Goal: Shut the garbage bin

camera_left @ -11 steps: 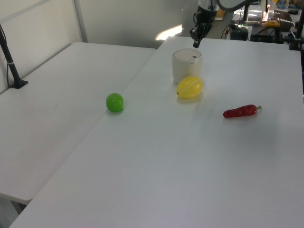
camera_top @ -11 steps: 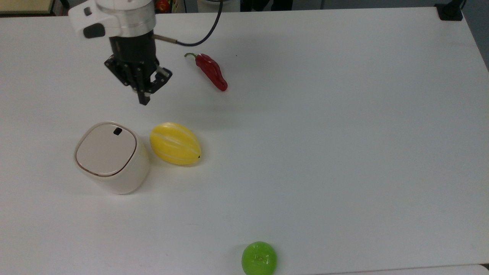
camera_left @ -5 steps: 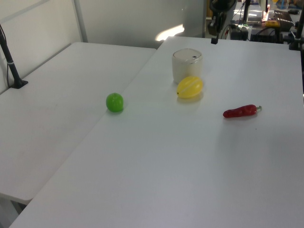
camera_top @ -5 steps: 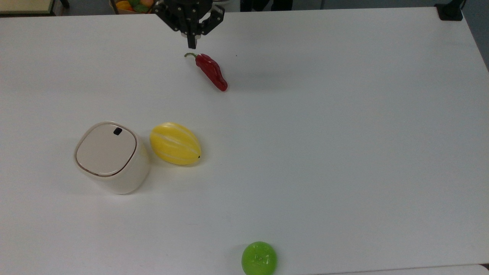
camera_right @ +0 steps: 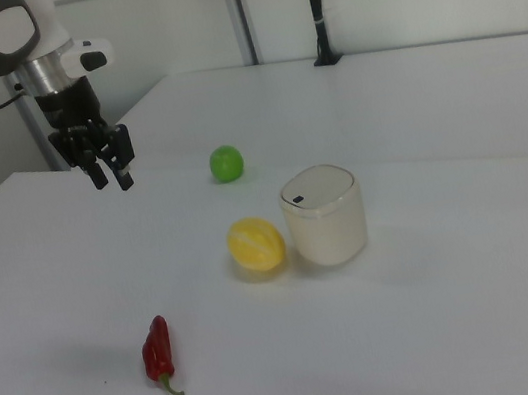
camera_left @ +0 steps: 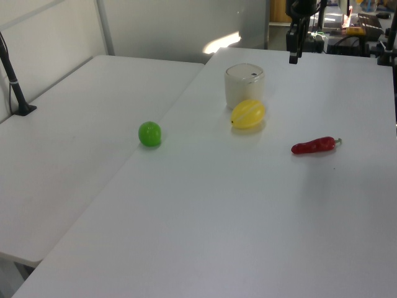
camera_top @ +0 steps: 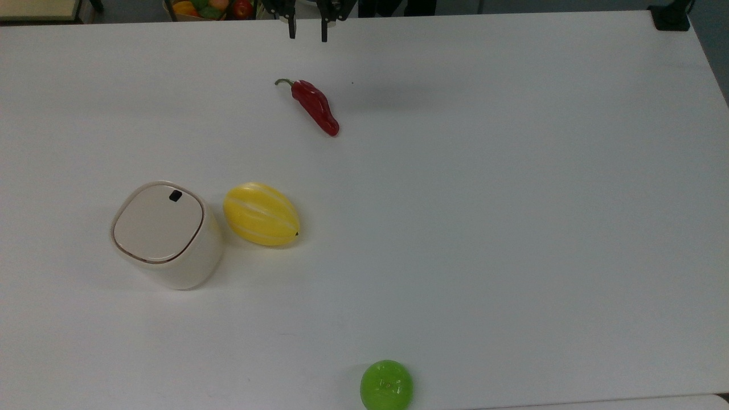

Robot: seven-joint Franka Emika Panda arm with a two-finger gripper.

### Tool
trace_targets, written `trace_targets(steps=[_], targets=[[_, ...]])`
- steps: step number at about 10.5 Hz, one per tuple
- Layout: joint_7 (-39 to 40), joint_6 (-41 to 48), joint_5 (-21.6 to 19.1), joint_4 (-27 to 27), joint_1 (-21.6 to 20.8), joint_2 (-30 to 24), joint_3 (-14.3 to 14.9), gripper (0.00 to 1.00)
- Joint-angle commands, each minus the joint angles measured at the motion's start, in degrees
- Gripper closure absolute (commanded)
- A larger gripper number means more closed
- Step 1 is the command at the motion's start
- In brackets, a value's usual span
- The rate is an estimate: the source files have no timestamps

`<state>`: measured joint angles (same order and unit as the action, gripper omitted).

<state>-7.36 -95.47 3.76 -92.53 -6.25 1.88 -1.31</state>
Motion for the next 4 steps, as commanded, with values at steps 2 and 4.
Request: trace_targets(steps=[2,4], targets=[[1.2,0.5,0.7,-1.5,-0.4,-1.4,1.0,0.00],[1.1,0.5,0.7,-1.3,-0.3,-1.4,1.0,0.00]])
